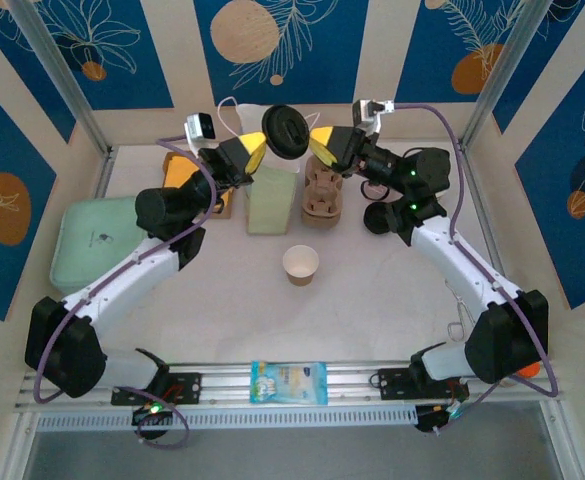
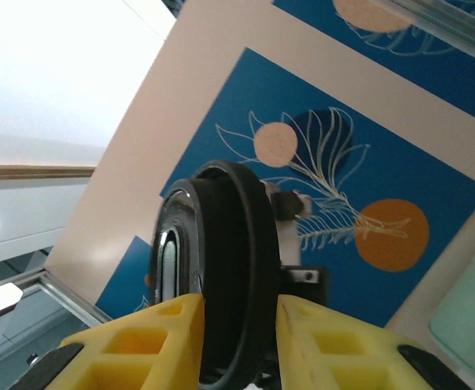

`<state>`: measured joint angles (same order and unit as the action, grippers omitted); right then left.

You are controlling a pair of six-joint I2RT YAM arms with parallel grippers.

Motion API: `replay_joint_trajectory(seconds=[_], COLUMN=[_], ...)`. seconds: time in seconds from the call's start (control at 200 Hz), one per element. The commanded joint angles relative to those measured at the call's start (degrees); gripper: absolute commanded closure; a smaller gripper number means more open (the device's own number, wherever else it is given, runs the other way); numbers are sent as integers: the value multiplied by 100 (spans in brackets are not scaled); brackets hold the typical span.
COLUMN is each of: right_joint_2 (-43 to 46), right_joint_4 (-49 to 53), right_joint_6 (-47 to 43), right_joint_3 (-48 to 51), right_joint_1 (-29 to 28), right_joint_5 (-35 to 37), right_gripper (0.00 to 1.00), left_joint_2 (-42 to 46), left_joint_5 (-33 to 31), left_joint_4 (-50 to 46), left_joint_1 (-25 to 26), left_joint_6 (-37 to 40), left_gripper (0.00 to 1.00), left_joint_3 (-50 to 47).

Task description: Pack the takeout coffee

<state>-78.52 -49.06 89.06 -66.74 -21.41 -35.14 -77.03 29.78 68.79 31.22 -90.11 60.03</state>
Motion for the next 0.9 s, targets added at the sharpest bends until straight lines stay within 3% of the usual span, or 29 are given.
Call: replay_joint_trajectory(seconds=[0.0, 0.44, 0.896], right_joint_2=[179, 284, 760], right_joint_4=[194, -61, 415], right_joint_6=[-211, -37, -270], right_joint_3=[18, 126, 413], right_joint_1=[-37, 66, 332], right_joint_5=[-186, -239, -223], right_gripper=[70, 73, 54], left_joint_2=[18, -144, -325], left_joint_5=[248, 226, 169], left_joint_4=[168, 200, 464], left_joint_1=[59, 59, 39], left_joint_6=[116, 157, -1], left_gripper=[100, 100, 100], left_joint_3=[-78, -270, -428])
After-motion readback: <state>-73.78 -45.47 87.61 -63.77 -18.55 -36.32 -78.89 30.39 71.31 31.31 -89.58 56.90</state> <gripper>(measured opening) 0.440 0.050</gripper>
